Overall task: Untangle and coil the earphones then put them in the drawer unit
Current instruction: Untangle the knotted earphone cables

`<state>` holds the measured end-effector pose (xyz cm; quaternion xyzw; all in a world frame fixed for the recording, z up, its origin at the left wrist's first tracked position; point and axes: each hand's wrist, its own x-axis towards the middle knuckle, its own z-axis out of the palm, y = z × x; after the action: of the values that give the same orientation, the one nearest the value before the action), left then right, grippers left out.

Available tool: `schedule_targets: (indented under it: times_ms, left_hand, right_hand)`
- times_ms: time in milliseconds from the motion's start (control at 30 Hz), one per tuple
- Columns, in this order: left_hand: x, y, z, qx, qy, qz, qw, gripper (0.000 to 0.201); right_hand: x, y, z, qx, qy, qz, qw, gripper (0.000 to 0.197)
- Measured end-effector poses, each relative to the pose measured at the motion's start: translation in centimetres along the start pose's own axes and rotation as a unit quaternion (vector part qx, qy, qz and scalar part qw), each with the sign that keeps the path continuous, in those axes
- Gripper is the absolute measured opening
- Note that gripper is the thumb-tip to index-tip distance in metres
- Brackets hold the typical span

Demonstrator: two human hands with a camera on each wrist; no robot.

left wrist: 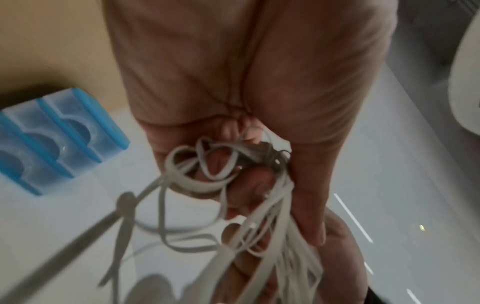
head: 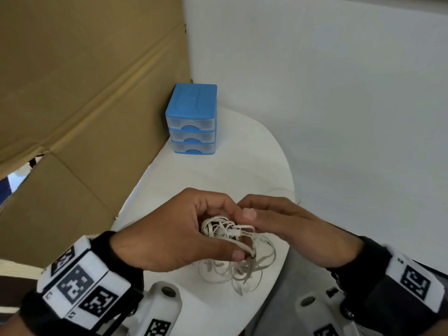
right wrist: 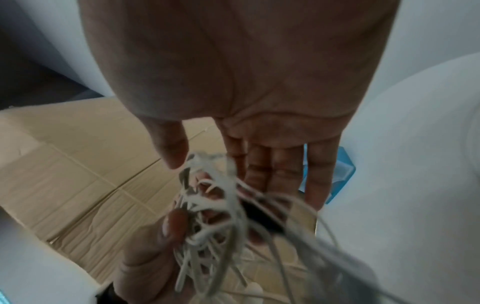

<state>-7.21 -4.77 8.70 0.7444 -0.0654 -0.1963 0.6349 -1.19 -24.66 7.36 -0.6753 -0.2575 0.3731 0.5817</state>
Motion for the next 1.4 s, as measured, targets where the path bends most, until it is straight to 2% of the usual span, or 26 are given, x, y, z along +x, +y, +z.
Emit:
schedule_targets:
  times_ms: [267,400,533,733,833,1033,1133,1267,1333,1400]
  left_hand:
    - [-0.2,0.6,0.0,0.087,0.064,0.002,0.994,0.035]
    - [-0.1,0.5,-0.5,0.076,0.087,0.014,0.993,0.041]
    - [-0.2,0.5,-0.9,0.068,0.105,0.063,0.99,0.033]
    - [-0.1,0.2,-0.6,0.088,0.151,0.15,0.973,0.033]
    - [-0.1,0.1,-0.3,0.114,0.185,0.181,0.959,0.036]
    - [0.1,0.0,-0.3,0.176,0.219,0.237,0.93,0.031]
    - [0.1,0.0,-0.4,0.207,0.208,0.239,0.926,0.03]
    - [0.1,-0.3,-0.3,0.207,0.199,0.206,0.935,0.026]
    - [0.2,-0.6,-0.2,0.229,0.21,0.205,0.928,0.02]
    - [0.4,-0.9,0.0,0.244,0.226,0.207,0.92,0.014]
  right_hand:
    - [-0.7,-1.0,-0.4,-0.111,0.045,-0.03,0.992,0.024]
    - [-1.0,-1.5,-1.0,-0.142,0.077,-0.054,0.985,0.012]
    - [-1.1,-1.4,-1.6,-0.185,0.108,-0.079,0.974,0.004]
    - [-1.3,-1.8,-0.9,-0.152,0.125,-0.104,0.975,0.019]
    - [-1.4,-2.1,-0.6,-0.127,0.138,-0.125,0.974,0.014]
    - [-1.3,-2.1,-0.3,-0.16,0.185,-0.165,0.955,0.006]
    - [-1.2,-2.2,-0.1,-0.185,0.201,-0.171,0.947,0.005]
    - [-1.3,-2.1,-0.3,-0.199,0.222,-0.16,0.941,0.008]
    - [-1.2,-1.9,-0.1,-0.213,0.237,-0.153,0.935,0.008]
    - [-1.1,-1.6,0.1,-0.272,0.251,-0.149,0.917,0.005]
